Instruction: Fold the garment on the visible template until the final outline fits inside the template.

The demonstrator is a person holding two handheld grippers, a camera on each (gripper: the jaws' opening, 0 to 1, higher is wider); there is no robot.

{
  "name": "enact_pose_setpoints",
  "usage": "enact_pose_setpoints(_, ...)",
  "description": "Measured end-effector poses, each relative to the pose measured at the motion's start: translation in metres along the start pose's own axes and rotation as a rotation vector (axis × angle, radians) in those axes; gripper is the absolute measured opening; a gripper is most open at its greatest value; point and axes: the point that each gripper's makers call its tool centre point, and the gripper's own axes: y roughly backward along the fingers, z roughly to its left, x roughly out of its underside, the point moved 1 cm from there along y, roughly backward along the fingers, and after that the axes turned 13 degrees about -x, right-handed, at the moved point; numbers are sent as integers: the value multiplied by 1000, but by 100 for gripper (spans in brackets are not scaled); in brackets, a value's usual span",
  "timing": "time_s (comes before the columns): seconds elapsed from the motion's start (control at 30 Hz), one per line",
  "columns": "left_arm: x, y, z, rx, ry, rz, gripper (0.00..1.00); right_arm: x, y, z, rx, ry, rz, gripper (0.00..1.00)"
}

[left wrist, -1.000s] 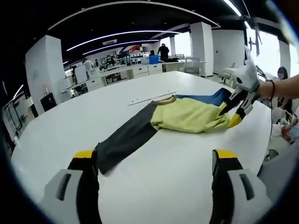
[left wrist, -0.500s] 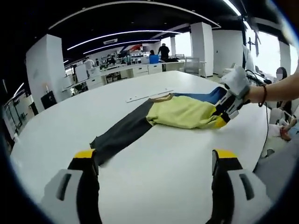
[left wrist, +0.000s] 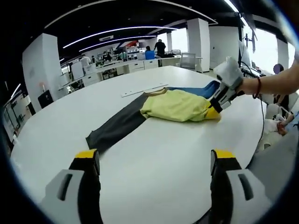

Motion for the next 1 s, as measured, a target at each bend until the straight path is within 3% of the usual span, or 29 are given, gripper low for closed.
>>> enact_pose_setpoints(0.2, 2, 3, -3, 19, 27, 1, 93, -29, 16, 13, -54, -4, -72, 0)
enact_pose_setpoints(0.43, 7, 6, -2, 24, 28, 15, 91, -60, 36, 5, -47, 5, -138, 0)
enact_pose_setpoints(0.77, 9, 6, -2, 32, 25, 19, 88, -80, 54, -40, 39, -41, -175, 0)
enact_pose_setpoints(1.0, 4, -2, -7, 51, 29, 19, 83, -80, 60, -70, 92, -88, -180, 0)
